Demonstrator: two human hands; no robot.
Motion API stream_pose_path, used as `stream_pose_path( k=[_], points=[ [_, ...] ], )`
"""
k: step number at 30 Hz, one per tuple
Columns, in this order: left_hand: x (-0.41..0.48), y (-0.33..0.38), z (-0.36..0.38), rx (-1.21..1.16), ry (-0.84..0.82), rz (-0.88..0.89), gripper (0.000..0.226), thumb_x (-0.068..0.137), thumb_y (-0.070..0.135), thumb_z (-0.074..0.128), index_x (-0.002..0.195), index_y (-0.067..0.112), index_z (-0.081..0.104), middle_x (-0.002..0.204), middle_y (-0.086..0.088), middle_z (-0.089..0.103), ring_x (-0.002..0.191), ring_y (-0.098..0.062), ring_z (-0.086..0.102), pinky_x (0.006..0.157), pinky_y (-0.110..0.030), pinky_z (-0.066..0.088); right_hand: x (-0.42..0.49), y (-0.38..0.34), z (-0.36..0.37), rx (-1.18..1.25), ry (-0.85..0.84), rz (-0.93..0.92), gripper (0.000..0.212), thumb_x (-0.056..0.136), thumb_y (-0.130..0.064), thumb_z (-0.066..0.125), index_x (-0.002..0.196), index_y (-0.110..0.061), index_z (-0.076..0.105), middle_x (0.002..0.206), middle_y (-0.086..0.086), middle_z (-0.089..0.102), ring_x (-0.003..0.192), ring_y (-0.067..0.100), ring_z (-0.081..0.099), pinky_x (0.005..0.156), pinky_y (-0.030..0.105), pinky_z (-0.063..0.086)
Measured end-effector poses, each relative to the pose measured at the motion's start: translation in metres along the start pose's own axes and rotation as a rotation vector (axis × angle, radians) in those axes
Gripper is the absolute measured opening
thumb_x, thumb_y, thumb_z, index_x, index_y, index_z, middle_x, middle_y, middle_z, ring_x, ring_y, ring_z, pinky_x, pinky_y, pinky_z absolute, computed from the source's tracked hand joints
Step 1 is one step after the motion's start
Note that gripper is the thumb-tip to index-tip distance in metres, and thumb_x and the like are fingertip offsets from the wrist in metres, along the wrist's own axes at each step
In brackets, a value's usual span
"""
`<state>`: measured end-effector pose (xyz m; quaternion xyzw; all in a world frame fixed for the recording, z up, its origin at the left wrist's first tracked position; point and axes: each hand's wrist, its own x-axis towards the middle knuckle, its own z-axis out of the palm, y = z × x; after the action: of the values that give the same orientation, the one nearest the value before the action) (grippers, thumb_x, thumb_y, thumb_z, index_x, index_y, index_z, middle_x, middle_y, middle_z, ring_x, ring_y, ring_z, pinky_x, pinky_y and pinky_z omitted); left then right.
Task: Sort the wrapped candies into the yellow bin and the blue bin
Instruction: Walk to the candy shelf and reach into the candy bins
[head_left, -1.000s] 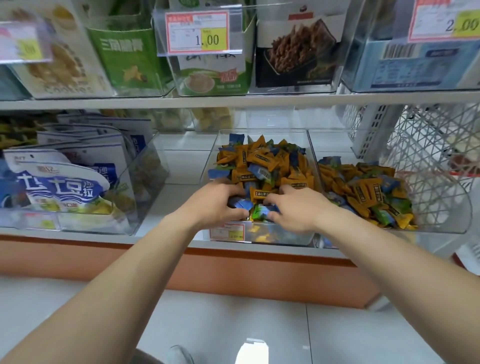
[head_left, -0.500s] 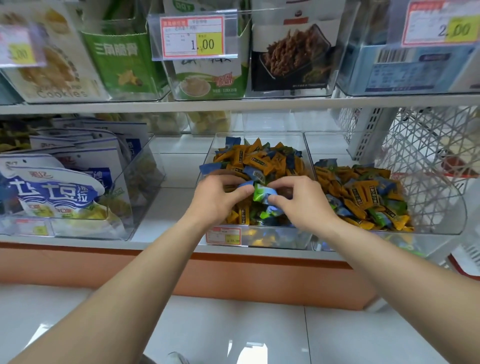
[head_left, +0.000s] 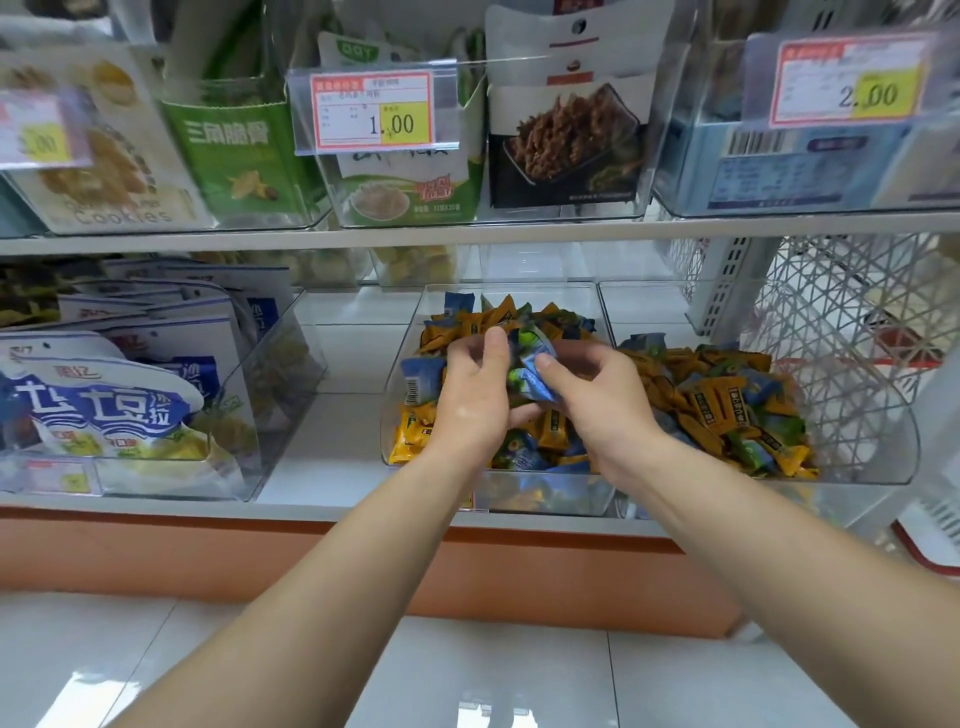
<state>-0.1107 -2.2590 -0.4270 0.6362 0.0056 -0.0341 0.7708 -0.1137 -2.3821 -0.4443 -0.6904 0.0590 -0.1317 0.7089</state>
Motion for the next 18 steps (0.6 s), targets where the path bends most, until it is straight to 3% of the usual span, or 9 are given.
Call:
stream_pose_path(
  k=[3, 5, 7, 10, 12, 15, 18],
  points=[
    [-0.001, 0.000, 0.004, 0.019, -0.058, 0.017, 0.053, 0.093, 0.047, 0.061, 0.136, 0.024, 0.041, 0.126, -0.004, 0.060, 0.106, -0.019, 0.068, 0.075, -0.034, 0.061, -0.002, 0.000, -0.002, -0.007, 0.025, 0.001, 0.012, 0.088, -0.023, 0.074, 0.098, -0.022, 0.067, 0.099, -0.001, 0.072, 0.096, 0.016, 0.070, 0.088, 0.038, 0.058],
    [-0.001, 0.000, 0.003, 0.069, -0.074, 0.031, 0.057, 0.091, 0.040, 0.068, 0.138, 0.022, 0.042, 0.125, -0.003, 0.061, 0.103, -0.020, 0.069, 0.074, -0.035, 0.061, -0.003, -0.002, -0.008, -0.046, -0.037, -0.023, 0.015, 0.087, -0.020, 0.076, 0.097, -0.020, 0.066, 0.096, -0.001, 0.071, 0.087, 0.014, 0.071, 0.077, 0.030, 0.060],
    [-0.001, 0.000, 0.006, 0.119, -0.044, 0.034, 0.048, 0.094, 0.030, 0.067, 0.136, 0.017, 0.047, 0.120, -0.008, 0.065, 0.098, -0.023, 0.071, 0.070, -0.036, 0.062, -0.005, -0.005, -0.017, -0.052, -0.131, -0.049, 0.017, 0.086, -0.013, 0.077, 0.099, -0.015, 0.067, 0.095, 0.000, 0.070, 0.082, 0.013, 0.072, 0.071, 0.027, 0.058],
    [0.003, 0.007, 0.005, 0.158, -0.006, 0.021, 0.048, 0.095, 0.019, 0.067, 0.138, 0.015, 0.048, 0.119, -0.011, 0.065, 0.098, -0.026, 0.071, 0.069, -0.037, 0.062, -0.006, -0.011, -0.028, -0.314, -0.150, -0.180, 0.022, 0.085, -0.015, 0.077, 0.105, -0.019, 0.068, 0.101, -0.007, 0.069, 0.094, 0.008, 0.067, 0.085, 0.027, 0.054],
    [0.007, 0.009, 0.001, 0.127, -0.006, 0.020, 0.047, 0.093, 0.014, 0.068, 0.137, 0.015, 0.050, 0.121, -0.012, 0.065, 0.099, -0.027, 0.071, 0.070, -0.035, 0.061, -0.008, -0.014, -0.030, -0.395, -0.174, -0.198, 0.034, 0.088, -0.023, 0.073, 0.121, -0.028, 0.062, 0.113, -0.015, 0.064, 0.100, 0.002, 0.064, 0.089, 0.029, 0.054],
    [0.005, 0.009, -0.002, 0.056, -0.016, 0.029, 0.039, 0.094, 0.012, 0.066, 0.132, 0.013, 0.055, 0.117, -0.013, 0.068, 0.102, -0.029, 0.070, 0.076, -0.040, 0.060, -0.016, -0.017, -0.023, -0.203, -0.325, -0.056, 0.056, 0.095, -0.026, 0.065, 0.145, -0.040, 0.044, 0.132, -0.013, 0.055, 0.094, 0.013, 0.071, 0.071, 0.034, 0.062],
    [0.001, 0.003, 0.005, 0.069, -0.061, 0.033, 0.030, 0.098, 0.013, 0.060, 0.127, 0.009, 0.057, 0.109, -0.017, 0.071, 0.098, -0.033, 0.070, 0.070, -0.041, 0.057, -0.020, -0.014, -0.020, -0.321, -0.297, -0.142, 0.058, 0.093, -0.023, 0.068, 0.147, -0.033, 0.047, 0.128, -0.011, 0.061, 0.083, 0.013, 0.074, 0.066, 0.030, 0.062]
  ],
)
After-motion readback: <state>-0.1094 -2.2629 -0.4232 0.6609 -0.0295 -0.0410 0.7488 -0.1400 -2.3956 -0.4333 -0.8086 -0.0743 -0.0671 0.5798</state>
